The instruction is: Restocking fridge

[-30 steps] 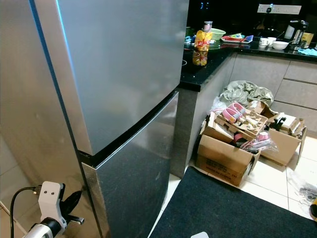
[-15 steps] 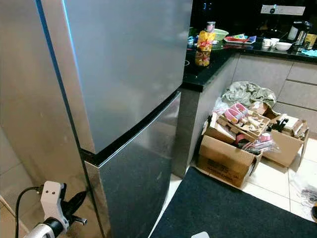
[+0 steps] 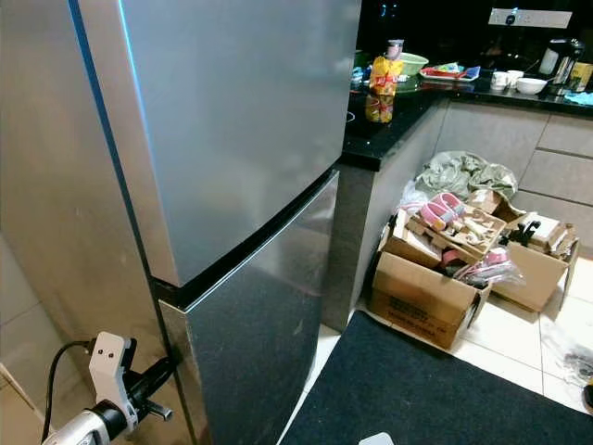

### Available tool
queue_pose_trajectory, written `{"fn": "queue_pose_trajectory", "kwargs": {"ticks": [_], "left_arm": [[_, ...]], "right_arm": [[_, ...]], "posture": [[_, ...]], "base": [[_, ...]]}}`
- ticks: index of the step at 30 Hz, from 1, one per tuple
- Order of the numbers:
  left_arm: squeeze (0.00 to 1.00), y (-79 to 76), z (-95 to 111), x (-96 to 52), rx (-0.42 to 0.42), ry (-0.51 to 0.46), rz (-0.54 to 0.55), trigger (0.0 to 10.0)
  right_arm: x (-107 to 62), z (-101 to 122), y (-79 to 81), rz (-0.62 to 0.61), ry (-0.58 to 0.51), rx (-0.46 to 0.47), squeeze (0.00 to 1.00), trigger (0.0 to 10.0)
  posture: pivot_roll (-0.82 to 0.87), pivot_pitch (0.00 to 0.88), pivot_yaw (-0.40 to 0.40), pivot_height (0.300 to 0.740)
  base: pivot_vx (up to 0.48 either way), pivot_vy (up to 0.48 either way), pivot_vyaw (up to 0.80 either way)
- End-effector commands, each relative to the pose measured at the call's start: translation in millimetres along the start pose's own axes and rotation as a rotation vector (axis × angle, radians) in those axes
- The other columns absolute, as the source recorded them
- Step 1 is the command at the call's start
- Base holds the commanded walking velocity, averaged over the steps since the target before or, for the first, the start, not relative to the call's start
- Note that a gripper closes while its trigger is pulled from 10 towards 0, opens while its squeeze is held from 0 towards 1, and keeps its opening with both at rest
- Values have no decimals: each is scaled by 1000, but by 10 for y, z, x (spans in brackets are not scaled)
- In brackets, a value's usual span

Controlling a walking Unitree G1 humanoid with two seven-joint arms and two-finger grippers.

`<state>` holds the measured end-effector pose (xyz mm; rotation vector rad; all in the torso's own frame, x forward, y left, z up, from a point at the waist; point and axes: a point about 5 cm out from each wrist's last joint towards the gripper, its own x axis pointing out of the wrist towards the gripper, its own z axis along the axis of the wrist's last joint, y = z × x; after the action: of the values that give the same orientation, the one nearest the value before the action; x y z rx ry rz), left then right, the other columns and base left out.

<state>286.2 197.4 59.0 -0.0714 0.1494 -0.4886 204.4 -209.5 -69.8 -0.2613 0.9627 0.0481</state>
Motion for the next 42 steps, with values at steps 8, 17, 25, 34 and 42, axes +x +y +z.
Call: {"fn": "queue_pose_trajectory", "kwargs": {"ticks": [8,17,25,34,42], "left_arm": [[0,-44,56,77,97,4,-30,10000],[1000,-135,70,155,43,-3,-89,10000],[1000,-726,109,203,-48,85,-533,10000],[0,-1468,451,222,-204,24,-949,10000],[0,-1560,515,211,-174,32,-978,10000]], "right_arm": [[-1,12,-20,-11,-8,19,0,10000],[-1,10,-19,-11,-7,23,0,10000],[-3,-3,-28,-12,-4,22,0,10000],[-2,-3,-19,-10,-4,23,0,10000],[-12,-77,-11,-14,12,34,0,10000]], "posture": [[-58,95,-23,740],[-60,94,-20,740],[-55,93,-24,740],[-64,93,-13,740],[-69,88,-2,740]], "base": [[0,0,0],[0,0,0],[0,0,0],[0,0,0],[0,0,0]]}}
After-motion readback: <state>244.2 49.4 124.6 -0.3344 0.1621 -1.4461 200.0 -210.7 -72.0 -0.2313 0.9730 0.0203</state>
